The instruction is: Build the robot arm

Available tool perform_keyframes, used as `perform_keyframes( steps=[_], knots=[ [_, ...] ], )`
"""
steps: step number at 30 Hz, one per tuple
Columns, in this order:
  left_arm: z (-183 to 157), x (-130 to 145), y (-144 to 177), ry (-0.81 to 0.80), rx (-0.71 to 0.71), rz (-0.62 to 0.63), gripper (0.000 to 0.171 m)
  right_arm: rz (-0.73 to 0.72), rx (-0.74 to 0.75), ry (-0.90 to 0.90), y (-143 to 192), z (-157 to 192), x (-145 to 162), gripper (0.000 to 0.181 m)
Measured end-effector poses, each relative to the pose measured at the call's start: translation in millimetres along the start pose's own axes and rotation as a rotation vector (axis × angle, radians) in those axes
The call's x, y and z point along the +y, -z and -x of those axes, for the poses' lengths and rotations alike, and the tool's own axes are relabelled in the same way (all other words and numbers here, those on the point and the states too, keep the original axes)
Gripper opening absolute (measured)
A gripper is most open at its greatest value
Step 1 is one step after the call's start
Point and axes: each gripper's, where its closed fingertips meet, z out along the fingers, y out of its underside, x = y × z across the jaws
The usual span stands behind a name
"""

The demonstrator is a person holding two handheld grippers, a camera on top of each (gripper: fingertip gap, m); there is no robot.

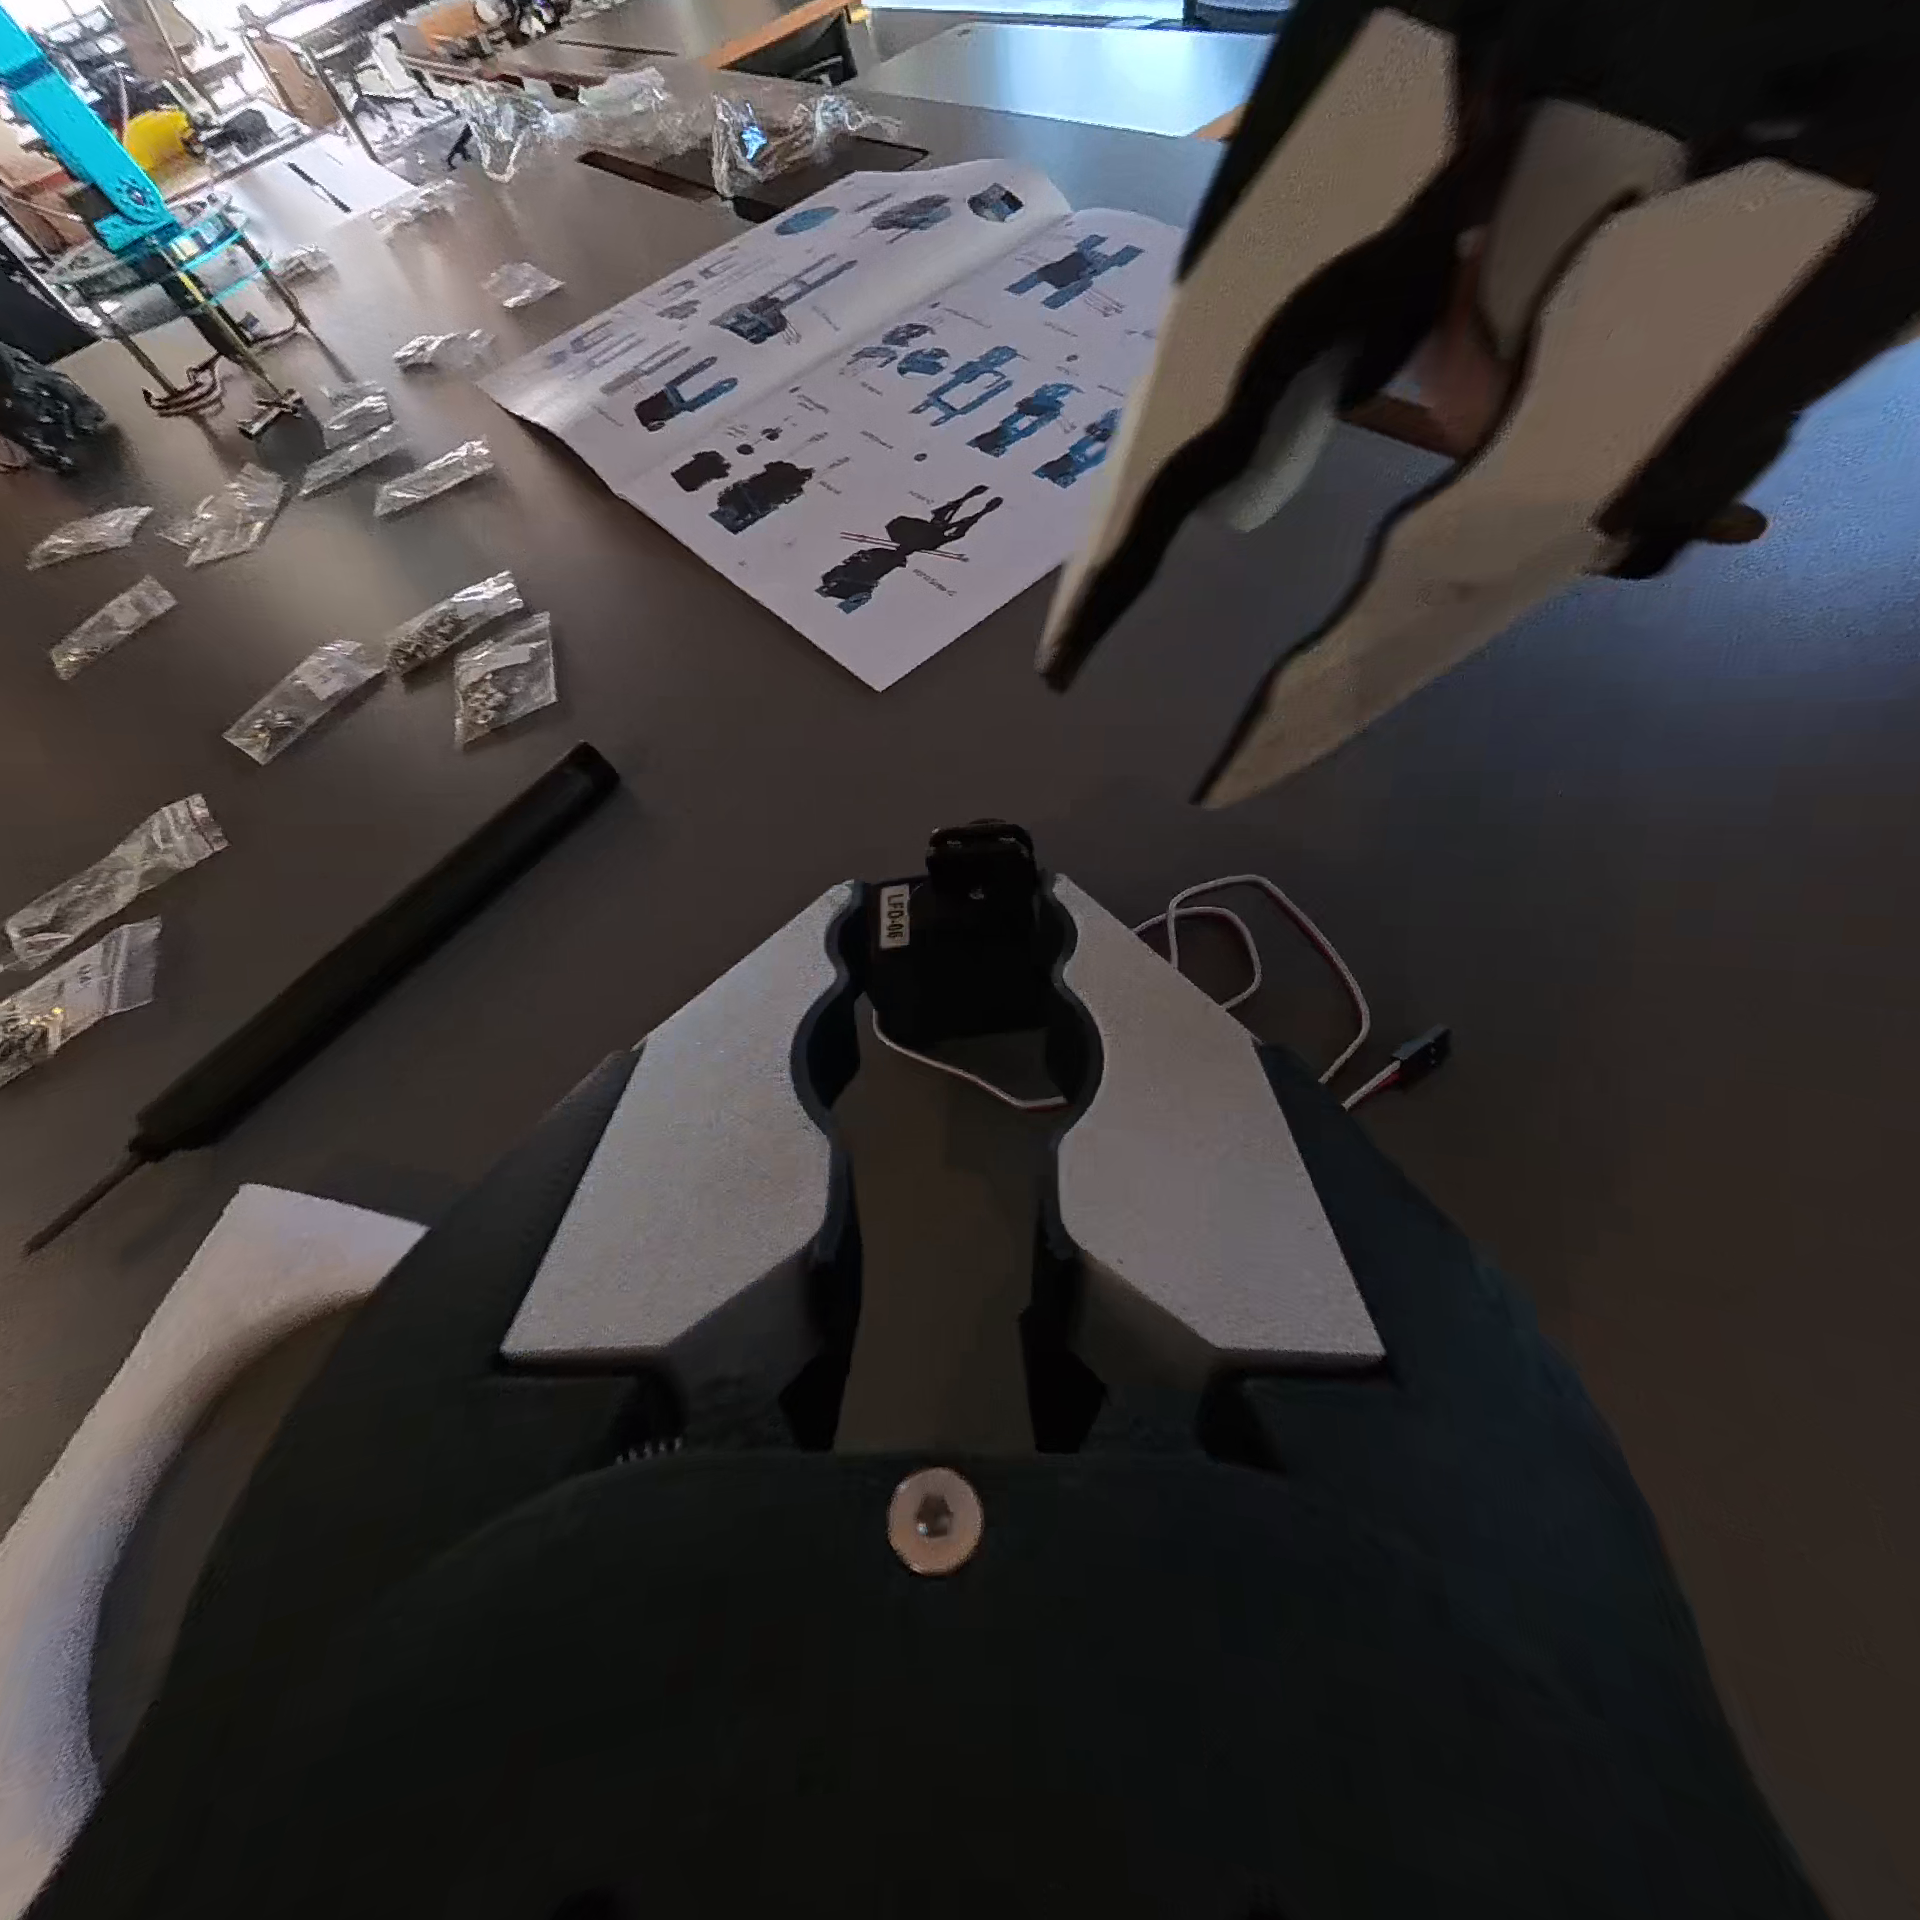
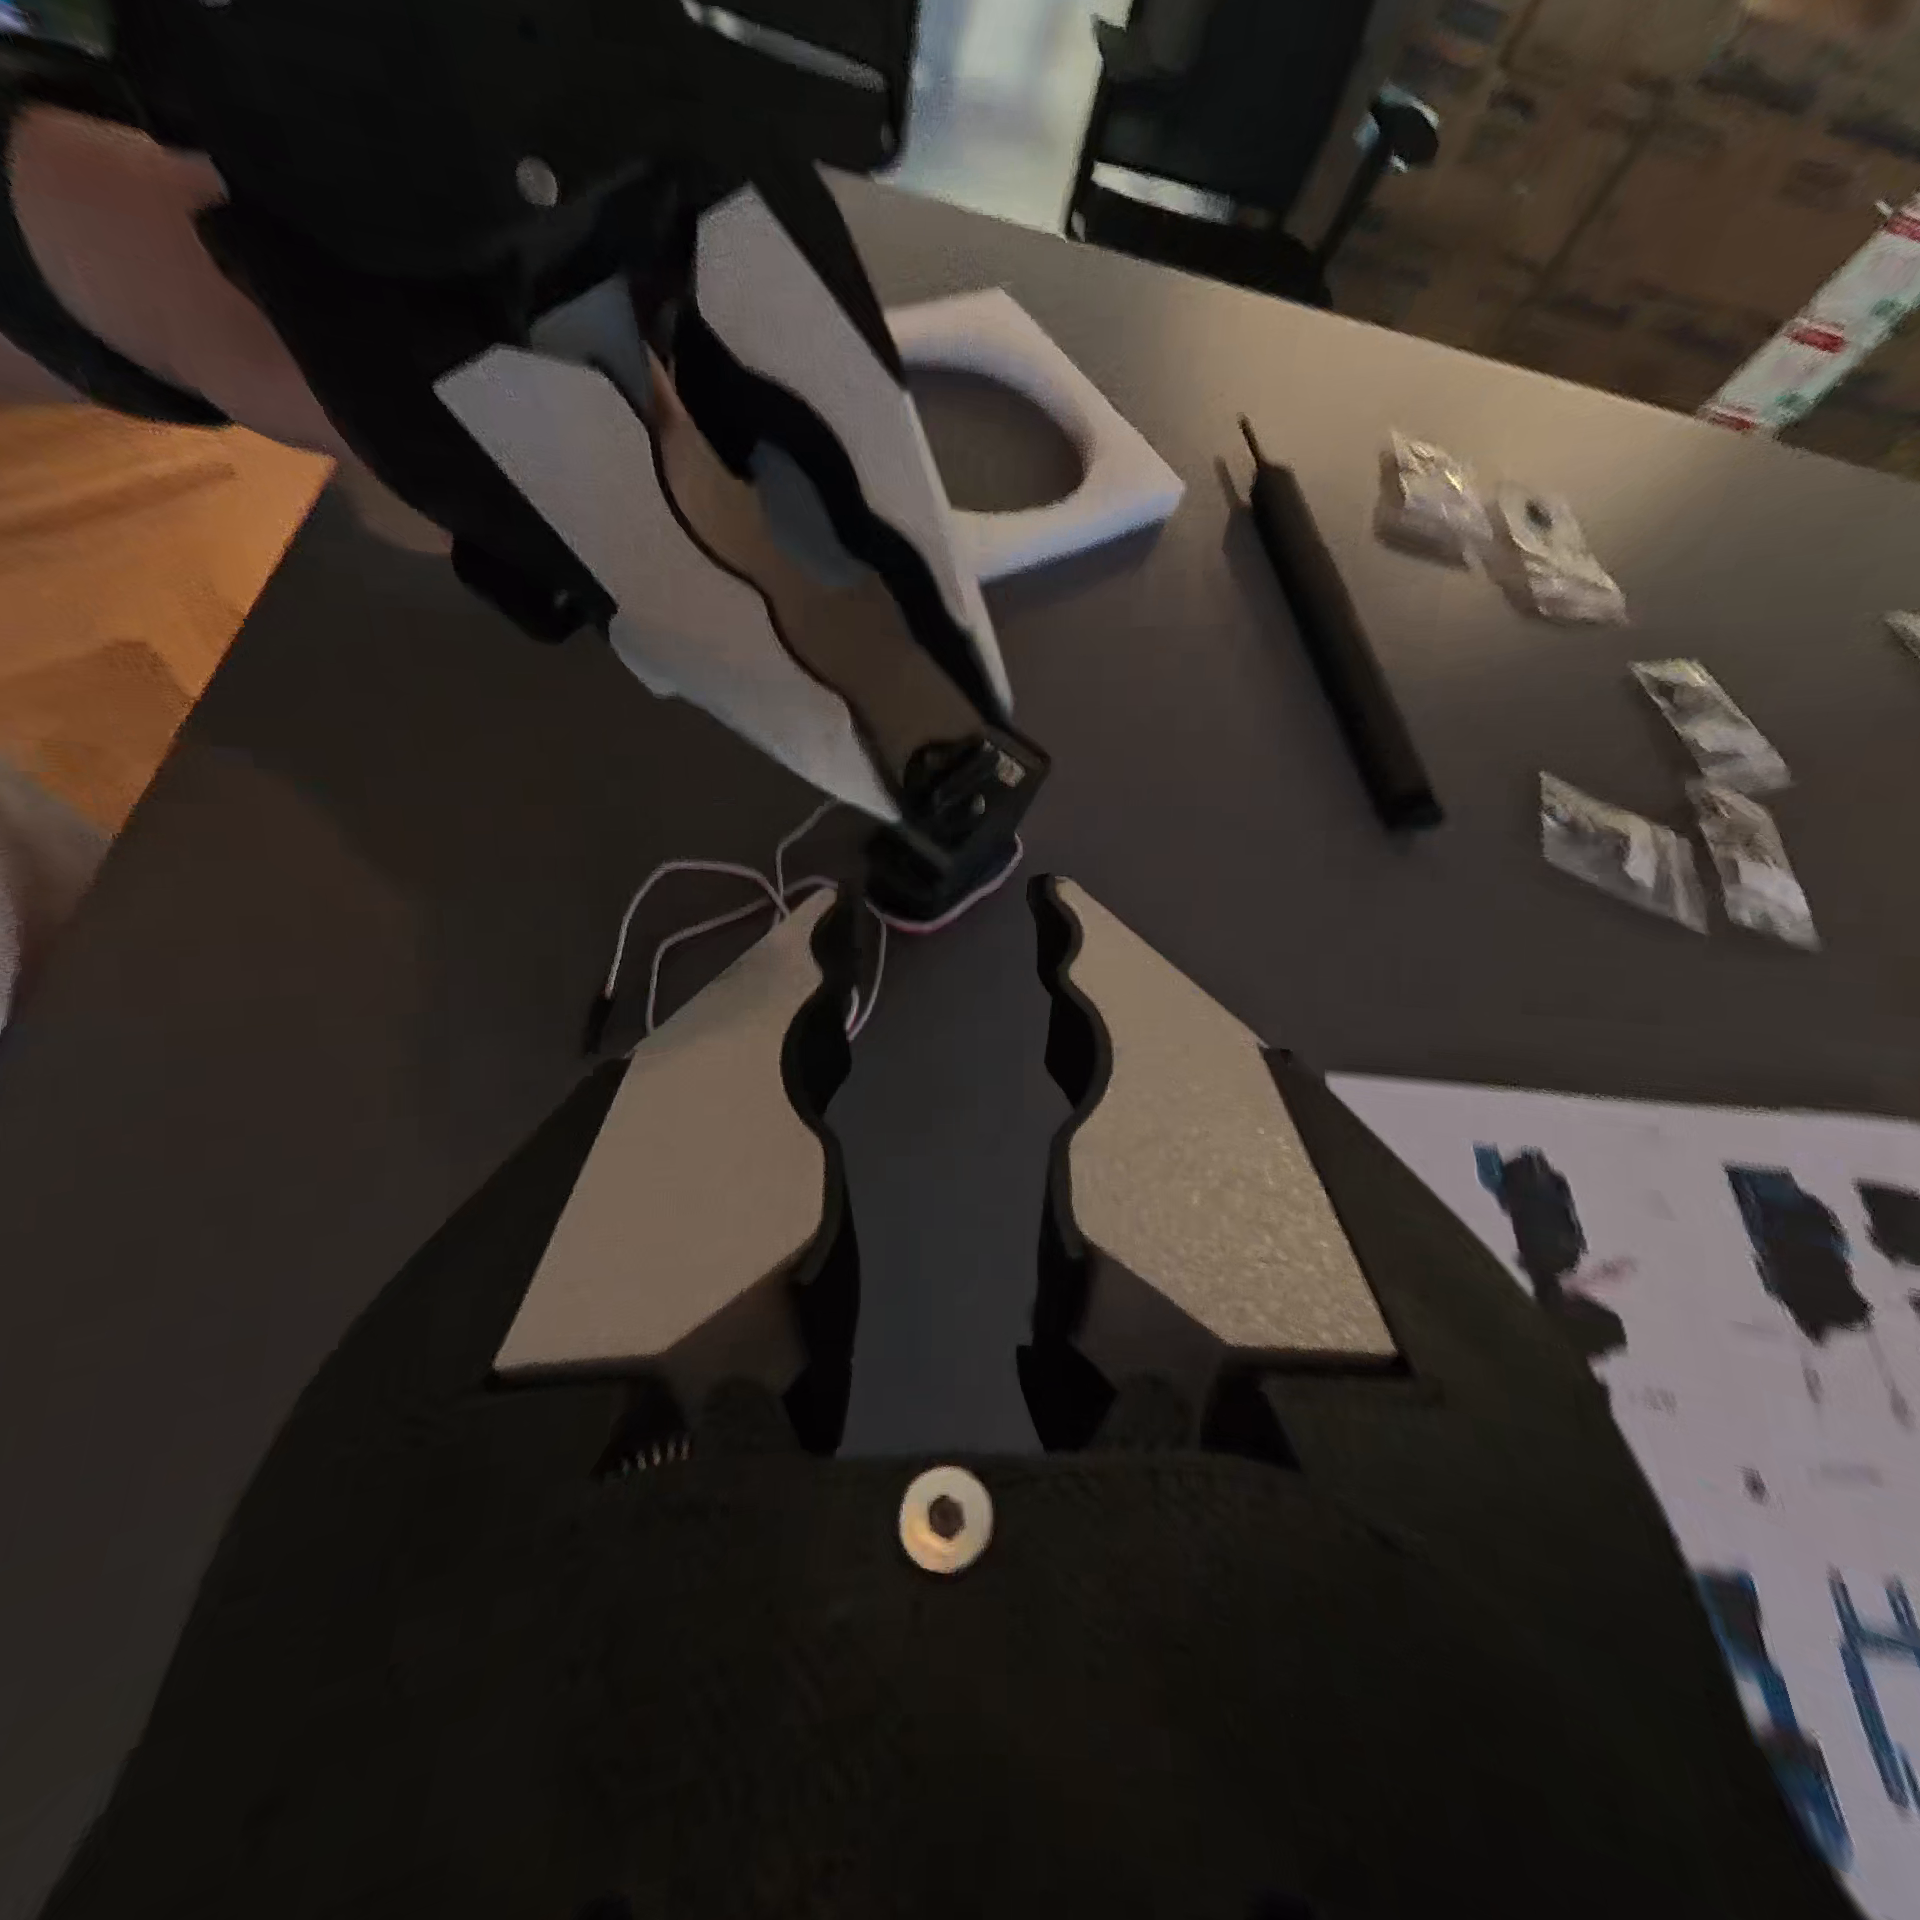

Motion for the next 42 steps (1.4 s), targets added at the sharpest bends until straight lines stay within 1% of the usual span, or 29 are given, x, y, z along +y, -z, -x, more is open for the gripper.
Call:
perform_keyframes(
  steps=[2, 3, 6, 8, 10, 12, 14, 15, 17, 19, 23, 24, 25, 27, 29, 32, 35, 36, 42],
  knots=[
    [-3.8, -0.9, 0.3, 0.019, 0.018, -0.003, 0.027, -0.014, -0.077, 0.003, -7.5, 0.2, -2.5, 0.027],
    [-3.8, -1.3, 0.0, 0.026, 0.016, -0.001, 0.024, -0.02, -0.097, -0.001, -10.1, -1.3, -3.4, 0.027],
    [-3.8, -1.7, -1.5, 0.03, 0.021, 0.004, 0.019, -0.045, -0.113, -0.012, -14.1, -7.4, -6.5, 0.026],
    [-3.6, -1.8, -1.8, 0.027, 0.025, 0.008, 0.019, -0.046, -0.151, -0.014, -15.8, -3.4, -6.0, 0.006],
    [-3.6, -1.7, -1.6, 0.034, 0.031, 0.008, 0.019, -0.029, -0.17, -0.01, -18.2, 0.4, -2.0, 0.004],
    [-3.6, -1.3, -0.8, 0.05, 0.035, 0.002, 0.019, -0.027, -0.145, -0.007, -19.3, -1.3, -0.1, 0.005],
    [-2.1, -0.2, 0.9, 0.062, 0.024, -0.002, 0.019, -0.04, -0.13, -0.019, -17.3, -1.2, -0.8, 0.01],
    [-0.6, 0.7, 2.1, 0.067, 0.015, 0.0, 0.021, -0.048, -0.116, -0.028, -16.1, -2.0, -1.7, 0.013],
    [3.1, 3.1, 5.0, 0.078, -0.004, 0.009, 0.03, -0.056, -0.089, -0.019, -14.6, -3.5, -2.9, 0.024],
    [4.1, 2.8, 7.1, 0.093, 0.003, 0.004, 0.03, -0.054, -0.07, 0.007, -16.2, -6.2, -3.5, 0.026],
    [0.3, -0.6, 6.0, 0.11, 0.05, 0.005, 0.015, -0.056, -0.107, 0.014, -24.7, -5.7, -8.4, 0.023],
    [-0.8, -1.0, 5.4, 0.102, 0.055, 0.01, 0.013, -0.053, -0.122, 0.014, -26.2, -3.6, -9.2, 0.017],
    [-1.4, -1.3, 5.0, 0.088, 0.053, 0.017, 0.01, -0.042, -0.134, 0.017, -27.3, -1.5, -8.5, 0.014],
    [-1.6, -1.2, 5.0, 0.058, 0.043, 0.026, 0.009, -0.032, -0.121, 0.044, -26.7, -2.5, -8.4, 0.012],
    [-3.4, -0.8, 5.2, 0.046, 0.047, 0.032, 0.0, -0.022, -0.113, 0.05, -26.5, -3.3, -8.1, 0.011],
    [-1.7, -1.4, 5.2, 0.054, 0.034, 0.029, 0.002, -0.014, -0.103, 0.054, -27.5, -3.2, -8.3, 0.011],
    [0.8, -0.9, 5.3, 0.081, 0.027, 0.025, 0.021, -0.006, -0.101, 0.062, -28.0, -1.4, -8.7, 0.012],
    [0.9, -0.1, 5.1, 0.089, 0.032, 0.026, 0.023, -0.002, -0.099, 0.065, -28.1, -1.3, -8.4, 0.013],
    [0.6, 0.8, 0.4, 0.091, 0.054, 0.031, 0.016, 0.019, -0.094, 0.063, -25.9, -2.5, -6.5, 0.02]
  ],
)
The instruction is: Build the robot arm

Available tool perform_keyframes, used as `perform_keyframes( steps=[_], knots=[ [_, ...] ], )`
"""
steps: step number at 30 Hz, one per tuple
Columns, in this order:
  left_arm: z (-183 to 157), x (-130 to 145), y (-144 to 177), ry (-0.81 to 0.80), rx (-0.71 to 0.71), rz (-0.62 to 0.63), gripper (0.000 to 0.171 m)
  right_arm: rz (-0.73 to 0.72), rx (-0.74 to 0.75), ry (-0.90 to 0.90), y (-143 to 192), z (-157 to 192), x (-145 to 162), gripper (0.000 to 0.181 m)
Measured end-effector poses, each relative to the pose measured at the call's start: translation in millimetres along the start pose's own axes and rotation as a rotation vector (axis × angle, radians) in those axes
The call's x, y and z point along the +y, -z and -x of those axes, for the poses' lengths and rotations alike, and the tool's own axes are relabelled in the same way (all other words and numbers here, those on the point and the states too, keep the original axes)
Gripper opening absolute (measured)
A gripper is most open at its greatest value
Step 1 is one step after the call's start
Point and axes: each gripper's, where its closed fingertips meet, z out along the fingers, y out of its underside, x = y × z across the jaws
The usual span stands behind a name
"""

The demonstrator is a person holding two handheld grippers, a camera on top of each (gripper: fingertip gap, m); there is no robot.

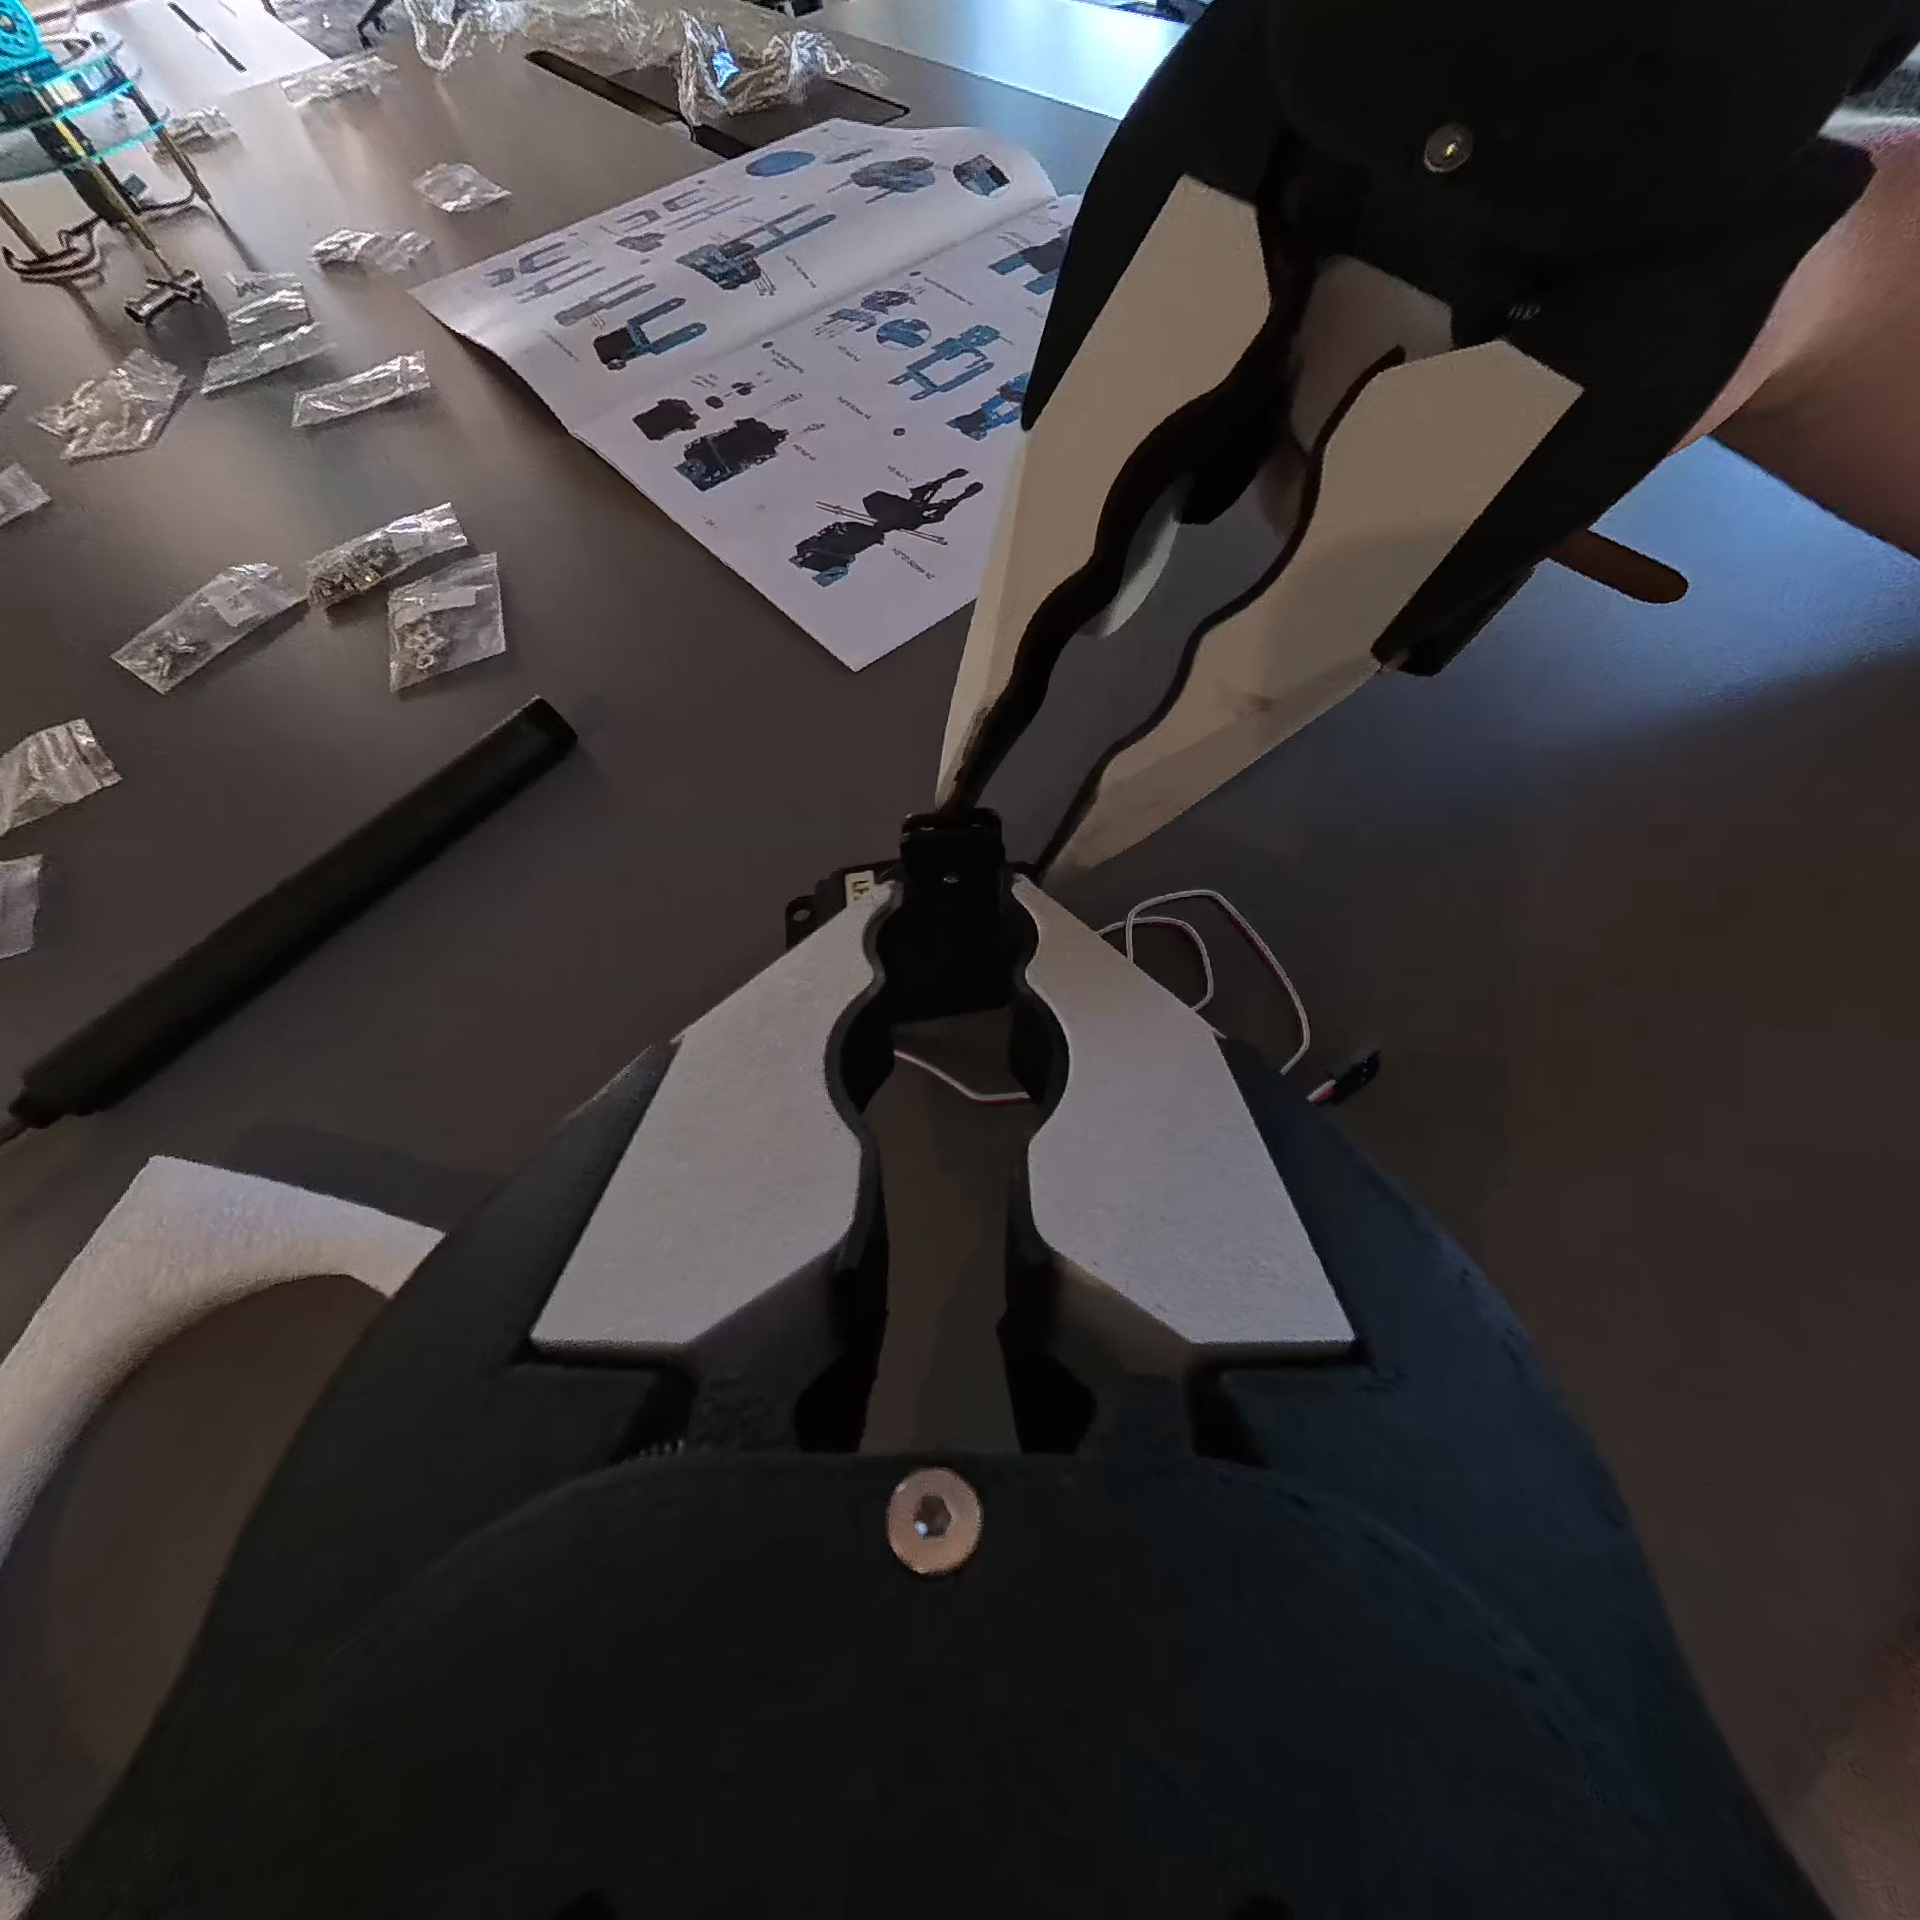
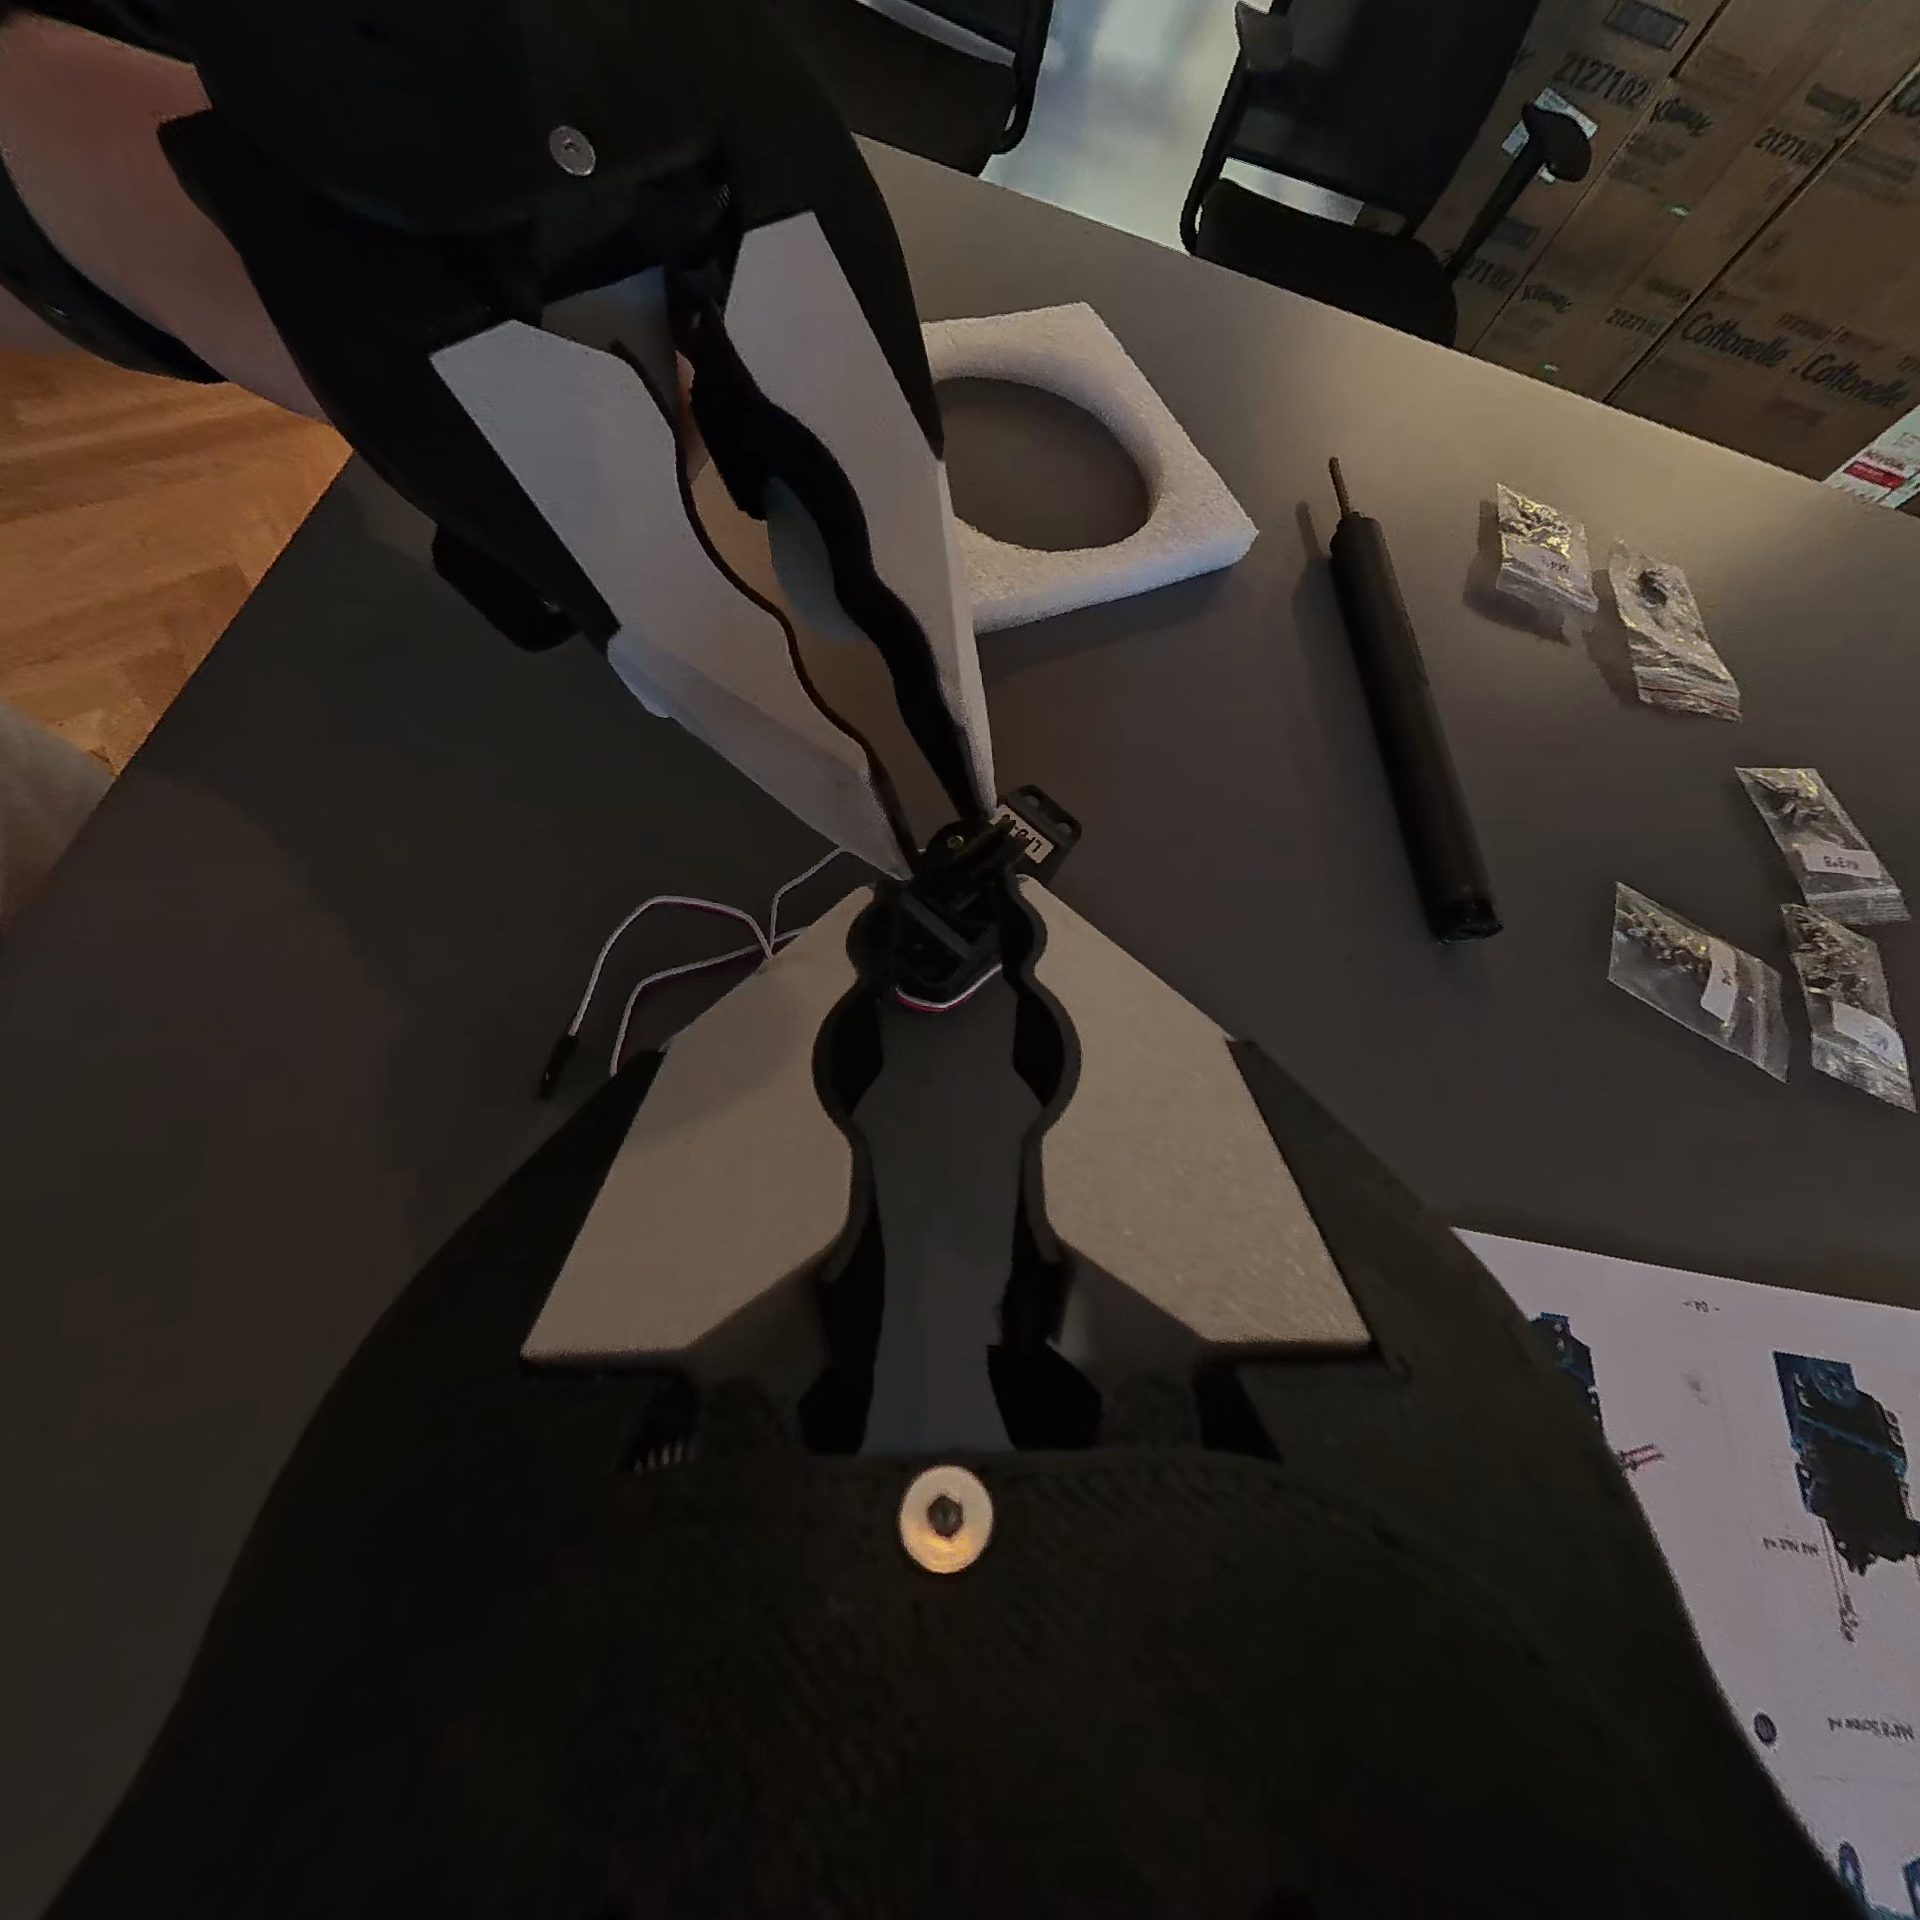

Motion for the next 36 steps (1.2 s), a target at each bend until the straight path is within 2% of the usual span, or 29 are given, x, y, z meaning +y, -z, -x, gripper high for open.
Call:
perform_keyframes(
  steps=[8, 15, 29, 32, 34, 36],
  knots=[
    [3.9, 6.0, 8.6, 0.043, -0.01, -0.004, 0.021, 0.22, 0.088, -0.005, 16.8, -4.2, 15.3, 0.036],
    [8.6, 13.7, 16.5, 0.05, -0.038, 0.018, 0.021, 0.406, 0.121, -0.214, 24.8, -5.5, 28.4, 0.042],
    [3.4, 11.7, 18.0, 0.033, -0.043, 0.026, 0.021, 0.346, 0.128, -0.215, 21.9, -5.5, 13.2, 0.041],
    [2.8, 3.8, 14.4, 0.042, -0.029, 0.002, 0.021, 0.267, 0.065, -0.153, 14.2, -5.4, 7.2, 0.039],
    [2.2, -0.9, 10.0, 0.037, -0.021, -0.006, 0.022, 0.207, 0.01, -0.178, 10.3, -9.5, 7.1, 0.036],
    [1.3, -3.8, 5.4, 0.024, -0.017, -0.004, 0.023, 0.121, -0.091, -0.189, 10.8, -5.1, 1.9, 0.026]
  ],
)
